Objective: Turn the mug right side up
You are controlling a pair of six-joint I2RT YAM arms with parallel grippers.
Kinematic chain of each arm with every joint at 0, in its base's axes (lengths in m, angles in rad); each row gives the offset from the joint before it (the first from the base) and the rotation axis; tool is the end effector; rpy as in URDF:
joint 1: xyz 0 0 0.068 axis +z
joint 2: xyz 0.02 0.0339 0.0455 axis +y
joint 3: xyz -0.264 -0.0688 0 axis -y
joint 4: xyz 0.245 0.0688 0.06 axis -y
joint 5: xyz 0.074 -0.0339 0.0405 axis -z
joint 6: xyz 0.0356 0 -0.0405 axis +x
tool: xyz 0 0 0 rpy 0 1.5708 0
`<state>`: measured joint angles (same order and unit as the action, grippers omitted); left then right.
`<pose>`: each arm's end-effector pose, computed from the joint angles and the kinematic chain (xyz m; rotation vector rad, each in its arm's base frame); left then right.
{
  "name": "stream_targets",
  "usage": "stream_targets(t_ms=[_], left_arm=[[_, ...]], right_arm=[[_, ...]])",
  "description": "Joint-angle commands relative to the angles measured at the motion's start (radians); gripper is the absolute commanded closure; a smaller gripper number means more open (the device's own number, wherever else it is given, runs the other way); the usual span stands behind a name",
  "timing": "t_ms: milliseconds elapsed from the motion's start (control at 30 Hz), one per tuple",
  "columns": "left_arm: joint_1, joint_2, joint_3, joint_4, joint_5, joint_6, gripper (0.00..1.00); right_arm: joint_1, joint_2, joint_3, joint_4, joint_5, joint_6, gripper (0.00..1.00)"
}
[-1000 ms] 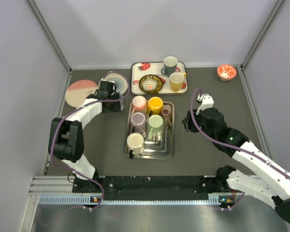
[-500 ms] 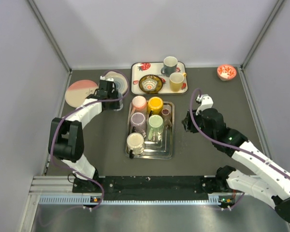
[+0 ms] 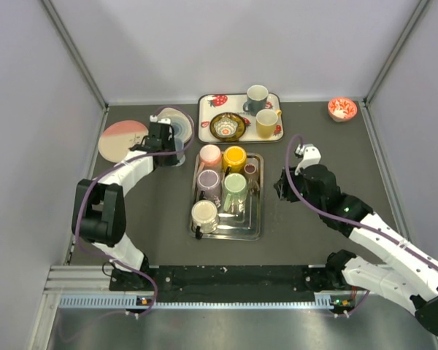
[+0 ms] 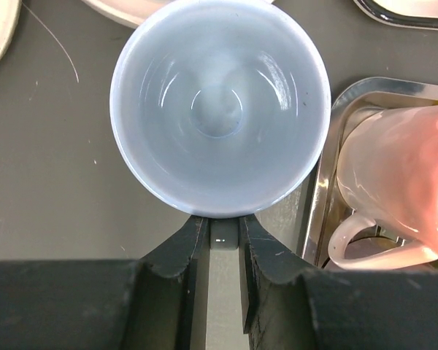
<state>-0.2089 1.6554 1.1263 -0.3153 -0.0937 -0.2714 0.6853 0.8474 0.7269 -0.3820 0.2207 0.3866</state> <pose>0.3497 -0.0707 0.2229 -0.1184 2.4102 -0.1082 0.1528 0.1148 0.2891 -0.1750 2.0810 0.4309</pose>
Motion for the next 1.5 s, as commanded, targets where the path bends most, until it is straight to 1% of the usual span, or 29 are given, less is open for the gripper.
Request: stream_targets(t_ms=[0, 67, 200, 233, 300, 333, 367, 400, 433, 500, 533, 567, 600, 633, 667, 733, 767, 800, 867, 900, 967, 1000, 1033, 1133, 1167, 1200, 1267, 1333, 1467], left_arm=[[0.006, -0.107, -0.071, 0.01, 0.011, -0.052, 1.0], [0.008, -0.191, -0.12, 0.015, 0.008, -0.068, 1.0], [0.006, -0.344, -0.143, -0.008, 0.028, -0.095, 1.0], [0.003, -0.406, -0.143, -0.019, 0.044, -0.104, 1.0], [-0.009, -0.466, -0.141, -0.022, 0.078, -0.136, 1.0], [-0.027, -0.524, -0.141, -0.03, 0.089, -0.153, 1.0], [-0.038, -0.555, -0.158, -0.016, 0.139, -0.202, 1.0], [-0.052, -0.586, -0.175, 0.007, 0.164, -0.227, 1.0], [-0.097, -0.647, -0.209, 0.057, 0.172, -0.253, 1.0], [-0.148, -0.71, -0.243, 0.116, 0.175, -0.319, 1.0], [-0.194, -0.762, -0.272, 0.146, 0.181, -0.337, 1.0], [-0.213, -0.787, -0.286, 0.213, 0.196, -0.383, 1.0], [-0.227, -0.807, -0.301, 0.252, 0.213, -0.411, 1.0], [-0.245, -0.845, -0.336, 0.293, 0.227, -0.443, 1.0], [-0.251, -0.862, -0.356, 0.406, 0.261, -0.506, 1.0], [-0.27, -0.894, -0.4, 0.499, 0.282, -0.57, 1.0], [-0.277, -0.899, -0.414, 0.545, 0.294, -0.625, 1.0], [-0.287, -0.904, -0.427, 0.638, 0.302, -0.652, 1.0], [-0.322, -0.91, -0.471, 0.723, 0.289, -0.718, 1.0], [-0.334, -0.905, -0.482, 0.805, 0.284, -0.732, 1.0], [-0.368, -0.895, -0.494, 0.844, 0.275, -0.769, 1.0], [-0.394, -0.885, -0.503, 0.91, 0.264, -0.779, 1.0], [-0.408, -0.881, -0.525, 0.951, 0.256, -0.804, 1.0], [-0.474, -0.864, -0.556, 1.054, 0.203, -0.819, 1.0], [-0.489, -0.858, -0.556, 1.062, 0.195, -0.816, 1.0], [-0.516, -0.847, -0.554, 1.068, 0.189, -0.812, 1.0], [-0.537, -0.838, -0.542, 1.072, 0.186, -0.801, 1.0], [-0.555, -0.824, -0.533, 1.072, 0.187, -0.798, 1.0], [-0.566, -0.804, -0.522, 1.056, 0.206, -0.808, 1.0]], right_arm=[[0.01, 0.004, -0.006, 0.051, -0.02, 0.012, 0.52], [0.008, 0.008, -0.007, 0.058, -0.034, 0.015, 0.52], [0.01, 0.013, 0.014, 0.061, -0.047, 0.02, 0.52], [0.01, 0.012, 0.02, 0.063, -0.061, 0.023, 0.52], [0.008, 0.01, 0.035, 0.066, -0.083, 0.038, 0.52], [0.01, 0.01, 0.042, 0.068, -0.122, 0.046, 0.52], [0.01, 0.009, 0.049, 0.08, -0.145, 0.057, 0.52], [0.008, 0.007, 0.049, 0.094, -0.202, 0.081, 0.52], [0.01, 0.002, 0.045, 0.11, -0.22, 0.095, 0.51], [0.01, -0.005, 0.037, 0.167, -0.3, 0.151, 0.5], [0.01, -0.017, 0.029, 0.193, -0.372, 0.172, 0.49], [0.01, -0.027, 0.005, 0.219, -0.407, 0.191, 0.47], [0.01, -0.037, -0.007, 0.288, -0.438, 0.239, 0.45], [0.01, -0.05, -0.021, 0.319, -0.487, 0.267, 0.43], [0.01, -0.071, -0.05, 0.357, -0.504, 0.294, 0.37], [0.01, -0.09, -0.076, 0.458, -0.553, 0.375, 0.32], [0.01, -0.102, -0.095, 0.482, -0.566, 0.402, 0.29], [0.01, -0.105, -0.106, 0.506, -0.581, 0.452, 0.28], [0.01, -0.107, -0.144, 0.612, -0.626, 0.506, 0.27], [0.01, -0.105, -0.158, 0.655, -0.651, 0.559, 0.27], [0.01, -0.105, -0.201, 0.783, -0.665, 0.613, 0.27], [0.01, -0.096, -0.216, 0.83, -0.676, 0.67, 0.27], [0.008, -0.088, -0.246, 0.927, -0.679, 0.698, 0.27], [0.01, -0.051, -0.29, 1.046, -0.681, 0.778, 0.27], [0.008, -0.039, -0.299, 1.122, -0.681, 0.791, 0.27], [0.01, -0.031, -0.303, 1.155, -0.673, 0.811, 0.27], [0.01, -0.019, -0.305, 1.19, -0.663, 0.804, 0.27], [0.008, -0.022, -0.287, 1.178, -0.652, 0.779, 0.27], [0.01, -0.036, -0.232, 1.073, -0.638, 0.683, 0.27]])
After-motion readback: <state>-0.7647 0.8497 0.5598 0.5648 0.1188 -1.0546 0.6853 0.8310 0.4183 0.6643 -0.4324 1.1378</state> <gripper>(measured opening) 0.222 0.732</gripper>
